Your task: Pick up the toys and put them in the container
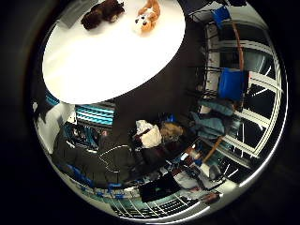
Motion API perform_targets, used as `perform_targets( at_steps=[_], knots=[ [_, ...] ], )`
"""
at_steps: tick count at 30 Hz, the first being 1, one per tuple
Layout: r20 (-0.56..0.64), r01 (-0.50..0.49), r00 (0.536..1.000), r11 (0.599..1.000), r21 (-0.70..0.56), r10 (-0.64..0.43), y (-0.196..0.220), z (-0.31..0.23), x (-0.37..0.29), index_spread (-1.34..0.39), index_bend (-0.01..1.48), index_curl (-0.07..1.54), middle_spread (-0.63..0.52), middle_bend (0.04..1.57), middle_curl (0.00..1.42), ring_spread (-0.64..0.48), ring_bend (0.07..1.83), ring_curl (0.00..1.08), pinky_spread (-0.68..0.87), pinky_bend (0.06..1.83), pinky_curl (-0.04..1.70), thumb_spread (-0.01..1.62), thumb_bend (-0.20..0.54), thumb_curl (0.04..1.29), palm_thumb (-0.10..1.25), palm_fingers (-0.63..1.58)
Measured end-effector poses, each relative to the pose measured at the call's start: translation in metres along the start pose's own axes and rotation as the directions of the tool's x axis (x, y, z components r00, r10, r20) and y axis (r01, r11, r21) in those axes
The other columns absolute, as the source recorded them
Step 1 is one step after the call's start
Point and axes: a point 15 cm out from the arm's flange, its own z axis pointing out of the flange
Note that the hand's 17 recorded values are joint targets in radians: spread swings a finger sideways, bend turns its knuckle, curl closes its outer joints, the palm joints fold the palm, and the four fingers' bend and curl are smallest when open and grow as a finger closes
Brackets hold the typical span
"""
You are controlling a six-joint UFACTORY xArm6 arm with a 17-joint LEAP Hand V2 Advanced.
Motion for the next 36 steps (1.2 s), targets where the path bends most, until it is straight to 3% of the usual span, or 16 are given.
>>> perform_targets(
  at_steps=[5,15,26,36],
  knots=[
    [-0.040,0.004,0.999,1.000,0.028,-0.003,-0.009,-0.002,0.012,-0.41,0.17,0.30,0.02,0.19,0.30,0.20,0.24,0.25,0.42,0.39,0.30,1.17,-0.022,0.29,0.51,0.15],
    [-0.072,-0.021,0.997,0.998,0.062,0.026,-0.039,-0.010,0.054,-0.40,0.16,0.29,0.02,0.20,0.31,0.19,0.25,0.26,0.43,0.40,0.30,1.13,-0.031,0.26,0.38,0.19],
    [-0.001,-0.262,0.964,0.955,0.142,0.265,-0.073,-0.019,0.114,-0.36,0.16,0.28,0.08,0.21,0.32,0.21,0.28,0.26,0.45,0.38,0.28,1.12,-0.020,0.26,0.35,0.24],
    [0.180,-0.493,0.867,0.848,0.193,0.464,-0.111,-0.004,0.114,-0.26,0.15,0.27,0.16,0.23,0.33,0.23,0.33,0.26,0.48,0.38,0.28,1.12,-0.021,0.26,0.33,0.25]
  ],
)
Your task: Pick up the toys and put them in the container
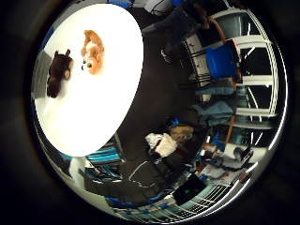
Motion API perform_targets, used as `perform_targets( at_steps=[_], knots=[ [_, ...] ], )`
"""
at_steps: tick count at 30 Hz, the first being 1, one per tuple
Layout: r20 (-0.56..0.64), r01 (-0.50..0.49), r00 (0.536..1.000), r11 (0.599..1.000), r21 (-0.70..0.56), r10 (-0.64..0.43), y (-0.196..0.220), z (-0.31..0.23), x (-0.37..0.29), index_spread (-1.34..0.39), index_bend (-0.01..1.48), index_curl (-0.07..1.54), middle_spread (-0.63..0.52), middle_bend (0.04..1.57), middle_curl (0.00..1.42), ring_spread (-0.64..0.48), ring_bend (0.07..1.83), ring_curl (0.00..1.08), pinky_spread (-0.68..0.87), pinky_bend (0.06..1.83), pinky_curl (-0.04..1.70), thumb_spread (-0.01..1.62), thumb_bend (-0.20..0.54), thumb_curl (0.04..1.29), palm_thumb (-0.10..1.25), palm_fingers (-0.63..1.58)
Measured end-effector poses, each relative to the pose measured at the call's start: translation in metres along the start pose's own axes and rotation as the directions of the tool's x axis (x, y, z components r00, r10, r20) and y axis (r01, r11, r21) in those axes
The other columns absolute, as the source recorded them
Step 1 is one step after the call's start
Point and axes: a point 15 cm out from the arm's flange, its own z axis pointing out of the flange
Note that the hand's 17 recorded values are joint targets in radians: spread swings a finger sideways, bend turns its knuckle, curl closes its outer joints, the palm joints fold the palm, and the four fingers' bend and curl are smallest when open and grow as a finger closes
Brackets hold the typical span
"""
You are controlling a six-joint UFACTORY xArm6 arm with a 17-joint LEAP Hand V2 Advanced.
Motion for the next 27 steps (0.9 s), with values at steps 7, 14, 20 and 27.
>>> perform_targets(
  at_steps=[7,14,20,27],
  knots=[
    [0.041,-0.145,0.989,0.989,0.003,0.145,-0.026,0.033,-0.003,-0.19,0.14,0.26,0.21,0.22,0.32,0.25,0.37,0.26,0.47,0.43,0.29,1.15,-0.005,0.28,0.46,0.19],
    [0.134,-0.304,0.946,0.951,0.052,0.295,-0.075,0.083,-0.007,-0.13,0.15,0.26,0.24,0.20,0.32,0.25,0.35,0.25,0.47,0.47,0.30,1.15,-0.012,0.31,0.65,0.12],
    [0.211,-0.420,0.894,0.904,0.078,0.396,-0.107,0.115,-0.013,-0.09,0.16,0.27,0.26,0.19,0.31,0.27,0.35,0.25,0.46,0.49,0.30,1.14,-0.017,0.33,0.69,0.07],
    [0.273,-0.494,0.846,0.866,0.078,0.458,-0.127,0.121,-0.036,-0.05,0.15,0.27,0.27,0.19,0.31,0.27,0.37,0.25,0.45,0.50,0.31,1.13,-0.019,0.34,0.71,0.05]
  ],
)
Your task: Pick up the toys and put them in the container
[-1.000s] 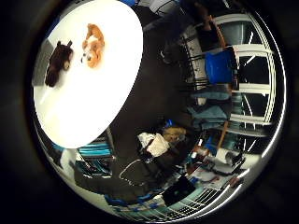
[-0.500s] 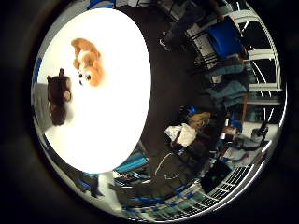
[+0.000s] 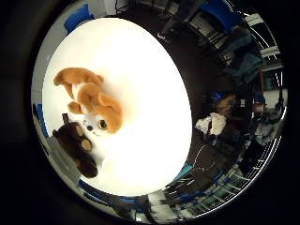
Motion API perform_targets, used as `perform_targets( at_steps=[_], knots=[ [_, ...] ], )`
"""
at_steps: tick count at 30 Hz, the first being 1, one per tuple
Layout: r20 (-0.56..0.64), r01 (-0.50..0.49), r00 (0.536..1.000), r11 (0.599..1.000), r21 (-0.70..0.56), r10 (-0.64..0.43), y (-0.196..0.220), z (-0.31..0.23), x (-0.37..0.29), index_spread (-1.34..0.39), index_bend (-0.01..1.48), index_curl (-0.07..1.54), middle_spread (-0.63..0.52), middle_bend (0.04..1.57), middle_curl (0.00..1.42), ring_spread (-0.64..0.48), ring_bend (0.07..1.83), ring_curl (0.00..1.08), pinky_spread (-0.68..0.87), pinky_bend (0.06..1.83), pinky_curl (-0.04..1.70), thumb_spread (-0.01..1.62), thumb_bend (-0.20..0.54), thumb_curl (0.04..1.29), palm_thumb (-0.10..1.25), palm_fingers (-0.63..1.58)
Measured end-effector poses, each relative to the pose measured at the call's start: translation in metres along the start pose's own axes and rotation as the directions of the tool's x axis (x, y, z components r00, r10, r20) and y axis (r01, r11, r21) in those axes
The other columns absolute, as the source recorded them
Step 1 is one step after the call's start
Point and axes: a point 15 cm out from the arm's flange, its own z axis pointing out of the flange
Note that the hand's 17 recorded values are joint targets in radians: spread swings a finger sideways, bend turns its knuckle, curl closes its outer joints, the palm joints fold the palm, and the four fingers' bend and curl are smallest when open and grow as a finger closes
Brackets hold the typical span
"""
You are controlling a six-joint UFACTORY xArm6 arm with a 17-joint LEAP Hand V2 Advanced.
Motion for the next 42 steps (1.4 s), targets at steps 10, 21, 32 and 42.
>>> perform_targets(
  at_steps=[10,21,32,42],
  knots=[
    [0.002,0.008,1.000,1.000,-0.027,-0.008,0.008,0.033,-0.020,-0.04,0.15,0.27,0.28,0.20,0.32,0.30,0.37,0.25,0.45,0.51,0.31,1.11,-0.022,0.36,0.69,0.03],
    [-0.009,0.011,1.000,0.996,-0.090,-0.012,0.027,0.066,-0.018,-0.05,0.15,0.26,0.28,0.20,0.32,0.32,0.35,0.25,0.46,0.52,0.31,1.12,-0.022,0.37,0.64,0.01],
    [-0.063,0.007,0.998,0.993,-0.118,-0.015,0.043,0.099,0.011,-0.06,0.15,0.26,0.29,0.20,0.32,0.31,0.35,0.25,0.46,0.53,0.31,1.12,-0.021,0.37,0.64,0.00],
    [-0.078,0.004,0.997,0.990,-0.141,-0.015,0.047,0.110,0.020,-0.06,0.15,0.26,0.29,0.20,0.32,0.31,0.35,0.25,0.46,0.53,0.31,1.11,-0.021,0.37,0.64,0.01]
  ],
)
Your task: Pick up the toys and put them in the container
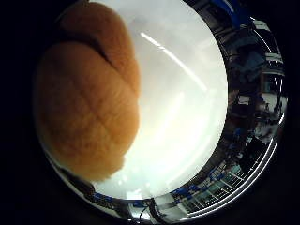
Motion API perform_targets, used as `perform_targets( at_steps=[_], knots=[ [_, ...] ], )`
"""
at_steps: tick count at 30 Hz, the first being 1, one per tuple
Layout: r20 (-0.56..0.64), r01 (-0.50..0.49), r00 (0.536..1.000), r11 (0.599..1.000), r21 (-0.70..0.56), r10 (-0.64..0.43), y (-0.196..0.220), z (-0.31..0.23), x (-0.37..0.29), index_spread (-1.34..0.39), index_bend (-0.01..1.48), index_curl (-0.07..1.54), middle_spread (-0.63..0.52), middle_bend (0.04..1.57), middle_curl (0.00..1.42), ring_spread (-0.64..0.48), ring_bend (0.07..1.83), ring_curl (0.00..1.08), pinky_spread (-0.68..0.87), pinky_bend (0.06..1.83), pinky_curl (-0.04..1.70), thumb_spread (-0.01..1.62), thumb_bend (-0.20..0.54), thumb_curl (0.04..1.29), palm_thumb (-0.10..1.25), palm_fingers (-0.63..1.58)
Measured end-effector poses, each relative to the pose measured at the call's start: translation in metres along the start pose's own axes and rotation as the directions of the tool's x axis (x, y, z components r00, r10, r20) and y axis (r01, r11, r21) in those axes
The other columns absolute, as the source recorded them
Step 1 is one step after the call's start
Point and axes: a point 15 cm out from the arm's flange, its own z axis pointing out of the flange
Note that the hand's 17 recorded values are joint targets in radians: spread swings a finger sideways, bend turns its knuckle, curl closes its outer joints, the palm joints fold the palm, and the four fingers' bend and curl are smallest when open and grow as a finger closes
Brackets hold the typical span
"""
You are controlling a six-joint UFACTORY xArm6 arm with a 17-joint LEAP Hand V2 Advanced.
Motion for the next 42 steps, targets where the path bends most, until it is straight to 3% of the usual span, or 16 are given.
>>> perform_targets(
  at_steps=[4,11,15,17,20,22,24,27,29,34,39,42],
  knots=[
    [0.001,0.001,1.000,1.000,-0.007,-0.001,0.002,0.000,-0.002,-0.05,0.15,0.26,0.28,0.20,0.33,0.32,0.35,0.25,0.46,0.52,0.30,1.12,-0.018,0.37,0.64,0.02],
    [-0.057,0.007,0.998,0.997,-0.076,-0.011,0.016,0.016,0.007,-0.06,0.13,0.24,0.25,0.24,0.34,0.29,0.43,0.27,0.48,0.53,0.30,1.11,-0.010,0.43,0.83,0.11],
    [-0.074,-0.008,0.997,0.988,-0.154,-0.003,0.033,0.026,0.012,-0.09,0.11,0.21,0.14,0.34,0.37,0.22,0.62,0.31,0.49,0.57,0.30,1.09,-0.011,0.46,0.88,0.26],
    [-0.097,-0.017,0.995,0.981,-0.195,-0.001,0.041,0.029,0.022,-0.11,0.11,0.20,0.04,0.40,0.39,0.10,0.74,0.34,0.47,0.60,0.30,1.09,-0.015,0.47,0.89,0.33],
    [-0.117,-0.036,0.993,0.976,-0.215,0.011,0.044,0.029,0.037,-0.14,0.11,0.18,-0.09,0.52,0.43,-0.11,0.96,0.40,0.22,0.74,0.32,1.09,-0.014,0.49,0.91,0.51],
    [-0.117,-0.046,0.993,0.975,-0.217,0.021,0.044,0.028,0.043,-0.19,0.12,0.16,-0.18,0.58,0.48,-0.23,1.12,0.47,-0.17,1.00,0.39,1.03,-0.019,0.51,0.92,0.69],
    [-0.115,-0.047,0.993,0.976,-0.214,0.022,0.043,0.026,0.046,-0.26,0.16,0.17,-0.26,0.68,0.56,-0.29,1.20,0.51,-0.39,1.13,0.45,0.94,-0.025,0.54,0.92,0.79],
    [-0.112,-0.044,0.993,0.980,-0.193,0.023,0.034,0.016,0.047,-0.34,0.20,0.20,-0.32,0.75,0.65,-0.30,1.24,0.54,-0.44,1.25,0.50,0.90,-0.023,0.55,0.93,0.92],
    [-0.109,-0.046,0.994,0.982,-0.184,0.026,0.029,0.009,0.049,-0.39,0.26,0.25,-0.36,0.78,0.72,-0.31,1.26,0.58,-0.41,1.32,0.55,0.89,-0.022,0.56,0.93,0.96],
    [-0.102,-0.045,0.994,0.990,-0.135,0.031,0.010,-0.020,0.052,-0.49,0.55,0.45,-0.42,0.89,0.93,-0.30,1.33,0.66,-0.31,1.41,0.65,0.94,-0.020,0.57,0.94,0.96],
    [-0.086,-0.045,0.996,0.995,-0.084,0.038,-0.002,-0.046,0.057,-0.49,0.85,0.71,-0.42,1.02,1.08,-0.29,1.38,0.74,-0.24,1.47,0.74,1.00,-0.016,0.56,0.94,0.94],
    [-0.083,-0.038,0.996,0.997,-0.067,0.033,-0.004,-0.057,0.056,-0.45,0.95,0.83,-0.40,1.09,1.12,-0.27,1.40,0.78,-0.22,1.48,0.79,1.04,-0.008,0.55,0.97,0.94]
  ],
)
